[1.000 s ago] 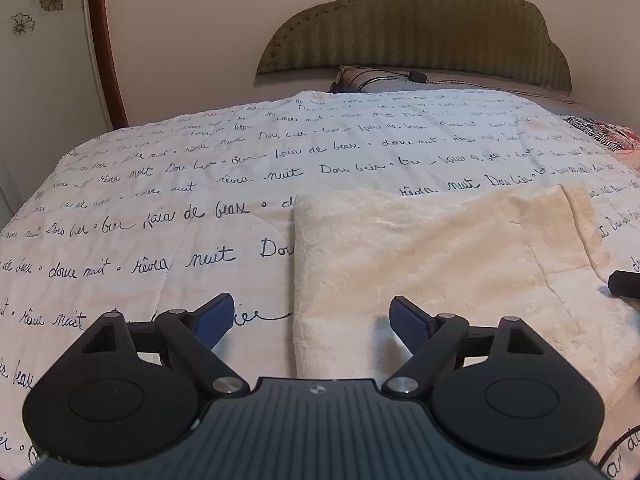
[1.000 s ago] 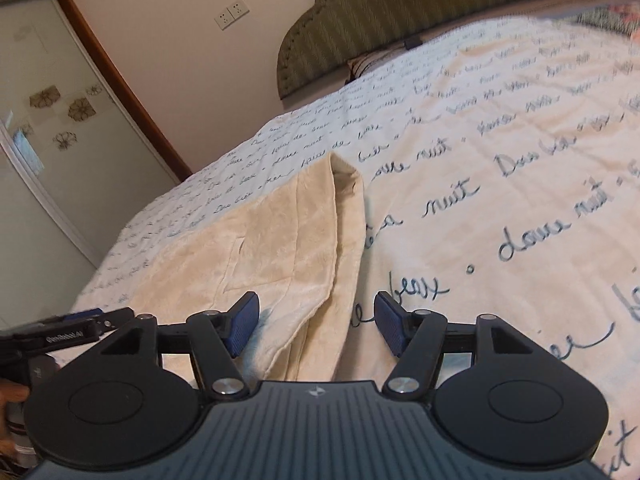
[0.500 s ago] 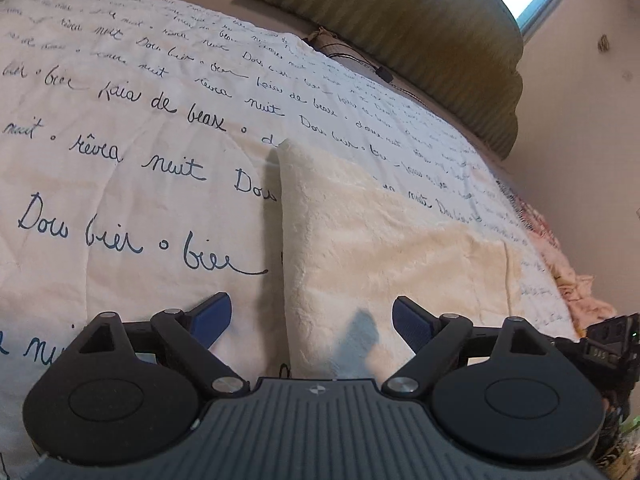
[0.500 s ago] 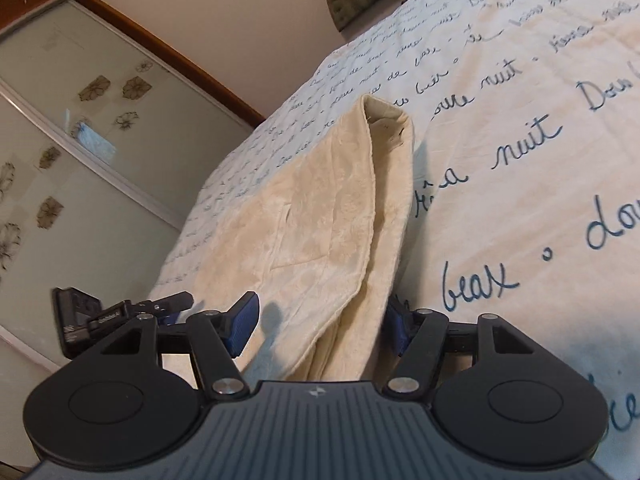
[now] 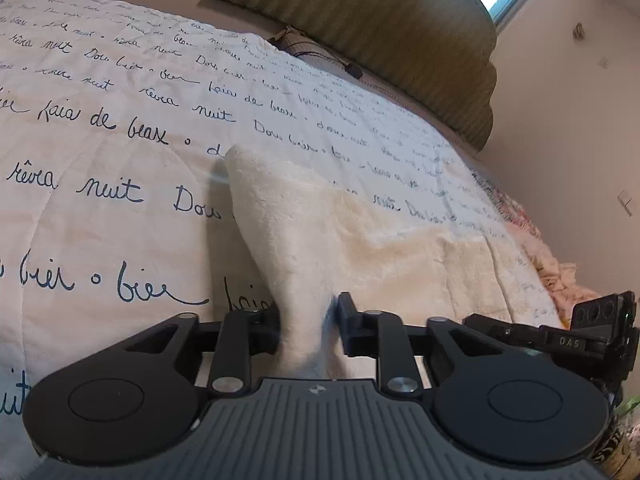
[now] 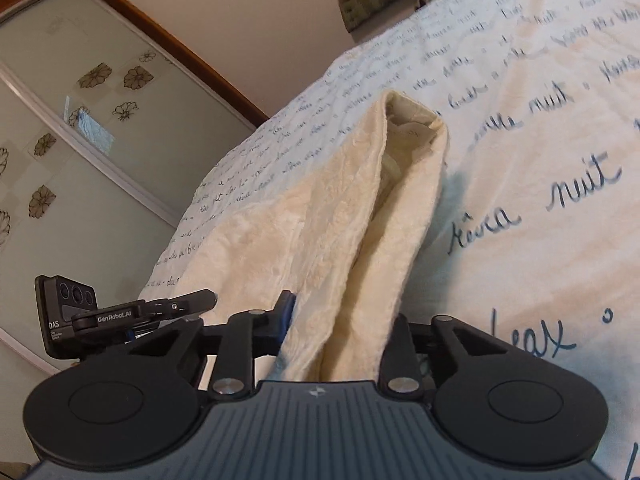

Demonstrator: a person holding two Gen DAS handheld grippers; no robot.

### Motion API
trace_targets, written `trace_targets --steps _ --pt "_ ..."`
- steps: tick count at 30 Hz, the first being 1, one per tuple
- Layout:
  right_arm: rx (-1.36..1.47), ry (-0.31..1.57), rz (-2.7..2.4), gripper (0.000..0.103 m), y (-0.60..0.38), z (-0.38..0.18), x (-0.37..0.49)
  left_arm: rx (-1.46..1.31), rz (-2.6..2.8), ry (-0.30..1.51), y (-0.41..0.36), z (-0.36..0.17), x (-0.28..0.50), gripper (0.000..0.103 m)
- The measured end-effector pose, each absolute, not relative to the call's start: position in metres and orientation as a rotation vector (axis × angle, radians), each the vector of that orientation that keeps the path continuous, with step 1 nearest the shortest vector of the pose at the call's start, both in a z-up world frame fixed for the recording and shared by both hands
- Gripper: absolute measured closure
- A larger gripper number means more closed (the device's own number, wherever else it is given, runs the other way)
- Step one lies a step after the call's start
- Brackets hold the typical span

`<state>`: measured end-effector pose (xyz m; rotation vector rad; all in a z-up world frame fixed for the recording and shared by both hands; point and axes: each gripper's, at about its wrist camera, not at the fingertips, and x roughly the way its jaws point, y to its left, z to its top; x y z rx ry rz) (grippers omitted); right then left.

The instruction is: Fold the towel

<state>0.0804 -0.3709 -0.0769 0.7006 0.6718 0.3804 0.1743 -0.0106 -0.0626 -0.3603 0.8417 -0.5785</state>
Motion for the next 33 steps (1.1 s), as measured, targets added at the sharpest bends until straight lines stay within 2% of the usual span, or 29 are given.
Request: trace_targets --steps 4,8,12,19,21,23,24,25,28,29,33 --pt "0.639 0.6 0.427 0.081 -0.355 -0.046 0.083 -0.389 -0.576 0.795 0.002 -0.051 0.169 0.089" --pt "0.572 0.553 0.482 0.081 -0.336 -0.019 0.103 -0.287 -0.521 0.677 0.012 -0.022 0.168 0.089" --pt "0.545 0.526 0.512 0.081 -0.315 -0.008 0.146 -0.253 -0.461 0.639 0.032 -0.002 0.184 0.088" --pt "0.548 0.597 0.486 0.081 -0.289 -0.032 0.223 -0.157 -0.333 0.667 0.048 -0.016 0.242 0.087" --pt "0.535 0.673 0.42 0.074 -0.282 -0.046 0.237 -0.13 -0.309 0.708 0.049 -0.03 0.251 0.085" --pt "0.533 0.751 0.356 0.063 -0.284 -0.059 0.242 -0.123 -0.295 0.725 0.053 -0.04 0.253 0.074" --pt "0.556 0.751 0.351 0.054 -0.29 -0.064 0.237 -0.127 -0.295 0.725 0.055 -0.043 0.251 0.071" --pt "0.574 0.747 0.349 0.05 -0.296 -0.067 0.232 -0.126 -0.289 0.724 0.057 -0.045 0.248 0.056" --pt "0.582 0.731 0.321 0.044 -0.31 -0.066 0.21 -0.098 -0.233 0.725 0.063 -0.044 0.24 0.039" --pt "0.567 0.719 0.292 0.043 -0.314 -0.063 0.201 -0.094 -0.21 0.726 0.065 -0.042 0.236 0.035" --pt "0.31 0.587 0.109 0.041 -0.288 -0.027 0.16 -0.106 -0.139 0.713 0.074 -0.029 0.209 0.034"
